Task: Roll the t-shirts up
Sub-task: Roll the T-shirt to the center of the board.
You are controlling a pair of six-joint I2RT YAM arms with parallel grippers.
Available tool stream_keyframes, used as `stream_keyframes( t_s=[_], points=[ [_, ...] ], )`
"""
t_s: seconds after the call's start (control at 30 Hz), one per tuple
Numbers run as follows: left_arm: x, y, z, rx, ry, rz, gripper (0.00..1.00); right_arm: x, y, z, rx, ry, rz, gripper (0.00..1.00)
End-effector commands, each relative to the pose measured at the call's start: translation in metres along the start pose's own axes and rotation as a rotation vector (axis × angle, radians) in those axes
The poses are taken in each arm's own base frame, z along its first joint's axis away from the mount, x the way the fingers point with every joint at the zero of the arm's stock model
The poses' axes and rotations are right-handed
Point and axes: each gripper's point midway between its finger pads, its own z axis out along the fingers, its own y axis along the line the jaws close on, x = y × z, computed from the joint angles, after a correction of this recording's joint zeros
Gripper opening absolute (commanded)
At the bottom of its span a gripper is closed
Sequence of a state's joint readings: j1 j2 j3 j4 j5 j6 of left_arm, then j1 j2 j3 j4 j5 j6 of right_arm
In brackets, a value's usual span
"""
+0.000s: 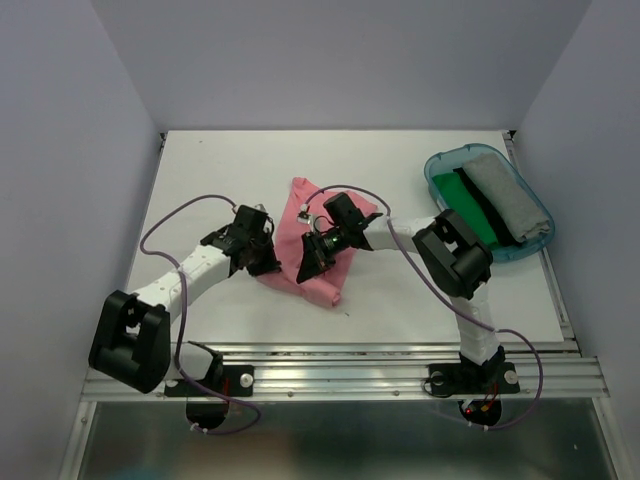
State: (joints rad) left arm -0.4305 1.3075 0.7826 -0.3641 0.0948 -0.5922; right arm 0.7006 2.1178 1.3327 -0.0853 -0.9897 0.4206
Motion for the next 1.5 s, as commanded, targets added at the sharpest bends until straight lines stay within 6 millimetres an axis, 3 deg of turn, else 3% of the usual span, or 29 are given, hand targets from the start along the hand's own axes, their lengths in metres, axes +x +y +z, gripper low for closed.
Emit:
stream_keyframes(
  t_s=[0.0,0.07,0.17,0.27,0.5,0.8,1.03,1.1,1.23,1.37,1.4,1.47],
  points=[
    [-0.009,-0.005,0.010,0.007,-0.021,0.016,0.00,-0.019,0.014,-0.007,-0.011,-0.048,-0.066,0.20],
    [-0.008,-0.005,0.015,0.011,-0.018,0.018,0.00,-0.025,0.016,-0.013,-0.002,-0.069,-0.072,0.26],
    [-0.011,-0.006,0.020,0.009,-0.025,0.015,0.00,-0.028,0.022,-0.018,0.012,-0.089,-0.087,0.51],
    [-0.016,-0.010,0.021,0.016,-0.035,0.013,0.00,-0.029,0.030,-0.025,0.034,-0.114,-0.099,0.69],
    [-0.023,-0.012,0.025,0.011,-0.043,0.024,0.00,-0.019,0.038,-0.046,0.133,-0.156,-0.122,0.80],
    [-0.031,-0.013,0.027,0.008,-0.055,0.031,0.00,0.016,0.004,-0.071,0.373,-0.153,-0.103,0.81],
    [-0.038,-0.019,0.029,0.023,-0.063,0.040,0.00,0.009,-0.015,-0.093,0.556,-0.246,-0.080,0.61],
    [-0.038,-0.018,0.033,0.013,-0.056,0.041,0.00,-0.002,-0.014,-0.108,0.630,-0.317,-0.097,0.60],
    [-0.034,-0.014,0.042,-0.001,-0.037,0.045,0.00,-0.015,0.004,-0.118,0.711,-0.385,-0.165,0.56],
    [-0.032,-0.011,0.045,-0.010,-0.032,0.040,0.00,-0.006,0.020,-0.101,0.705,-0.330,-0.244,0.32],
    [-0.033,-0.009,0.045,-0.015,-0.036,0.029,0.00,0.000,0.023,-0.091,0.692,-0.300,-0.256,0.18],
    [-0.032,-0.010,0.044,-0.006,-0.043,0.024,0.00,0.009,0.016,-0.079,0.674,-0.263,-0.233,0.05]
  ],
)
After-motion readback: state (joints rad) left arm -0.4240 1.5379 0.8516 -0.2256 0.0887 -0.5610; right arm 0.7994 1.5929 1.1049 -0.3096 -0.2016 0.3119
